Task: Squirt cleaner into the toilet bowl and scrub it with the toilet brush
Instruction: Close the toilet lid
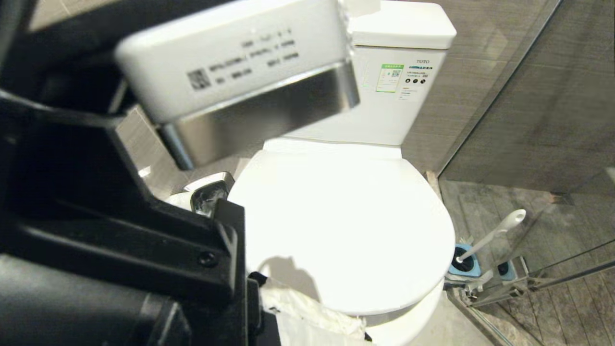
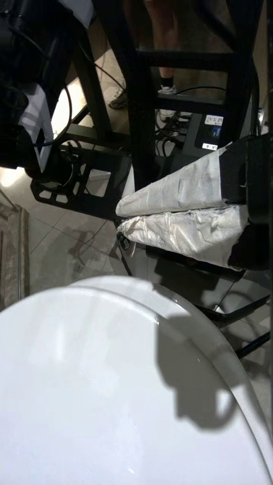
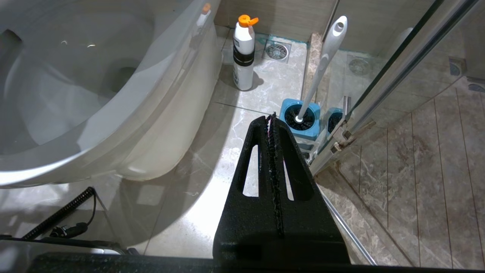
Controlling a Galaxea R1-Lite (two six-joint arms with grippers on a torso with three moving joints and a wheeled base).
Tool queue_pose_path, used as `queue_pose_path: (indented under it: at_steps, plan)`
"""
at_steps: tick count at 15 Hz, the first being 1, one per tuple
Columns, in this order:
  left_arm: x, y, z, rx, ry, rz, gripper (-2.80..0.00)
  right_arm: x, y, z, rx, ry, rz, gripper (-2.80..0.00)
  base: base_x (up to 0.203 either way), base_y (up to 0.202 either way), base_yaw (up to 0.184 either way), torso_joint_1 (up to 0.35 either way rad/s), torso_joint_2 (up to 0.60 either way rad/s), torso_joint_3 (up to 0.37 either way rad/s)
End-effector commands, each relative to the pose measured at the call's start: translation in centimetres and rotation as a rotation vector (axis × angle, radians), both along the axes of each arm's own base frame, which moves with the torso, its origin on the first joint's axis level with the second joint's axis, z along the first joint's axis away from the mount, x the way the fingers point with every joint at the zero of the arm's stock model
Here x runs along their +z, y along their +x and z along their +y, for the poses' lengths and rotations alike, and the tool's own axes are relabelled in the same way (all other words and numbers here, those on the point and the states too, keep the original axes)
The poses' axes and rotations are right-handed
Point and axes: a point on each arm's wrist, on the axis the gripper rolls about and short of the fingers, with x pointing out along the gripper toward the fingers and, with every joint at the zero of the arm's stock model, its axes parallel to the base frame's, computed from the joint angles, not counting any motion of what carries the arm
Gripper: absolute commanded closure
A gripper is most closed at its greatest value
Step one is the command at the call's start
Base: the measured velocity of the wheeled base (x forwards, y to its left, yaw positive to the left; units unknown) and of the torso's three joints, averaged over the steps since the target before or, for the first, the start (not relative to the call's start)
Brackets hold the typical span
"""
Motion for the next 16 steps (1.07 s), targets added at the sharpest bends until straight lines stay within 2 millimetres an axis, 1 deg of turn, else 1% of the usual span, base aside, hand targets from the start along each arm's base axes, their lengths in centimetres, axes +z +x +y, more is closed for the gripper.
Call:
queue_pose_path:
  at_steps: [1,3,5,6,10,11,13,16]
  plan:
    - [0.3,0.3,0.7,0.046,-0.015,0.002,0.0,0.0,0.0,0.0,0.0,0.0,0.001,0.0,0.0,0.0,0.0,0.0,0.0,0.0]
    - [0.1,1.5,0.8,0.144,0.005,-0.018,0.0,0.0,0.0,0.0,0.0,0.0,0.0,0.0,0.0,0.0,0.0,0.0,0.0,0.0]
    - [-0.8,2.9,0.5,0.247,0.047,-0.045,0.0,0.0,0.0,0.0,0.0,0.0,0.0,0.0,0.0,0.0,0.0,0.0,0.0,0.0]
    - [-1.1,3.8,-0.1,0.275,0.049,-0.054,0.0,0.0,0.0,0.0,0.0,0.0,0.0,0.0,0.0,0.0,0.0,0.0,0.0,0.0]
    - [-2.8,8.0,-3.9,0.392,0.028,-0.162,0.0,0.0,0.0,0.0,0.0,0.0,0.0,0.0,0.0,0.0,0.0,0.0,0.0,0.0]
    - [-3.7,8.5,-4.4,0.388,0.057,-0.173,0.0,0.0,0.0,0.0,0.0,0.0,0.0,0.0,0.0,0.0,0.0,0.0,0.0,0.0]
    - [-6.2,9.0,-5.0,0.371,0.141,-0.154,0.0,0.0,0.0,0.0,0.0,0.0,0.0,0.0,0.0,0.0,0.0,0.0,0.0,0.0]
    - [-10.5,9.8,-5.7,0.368,0.227,-0.122,0.0,0.0,0.0,0.0,0.0,0.0,0.0,0.0,0.0,0.0,0.0,0.0,0.0,0.0]
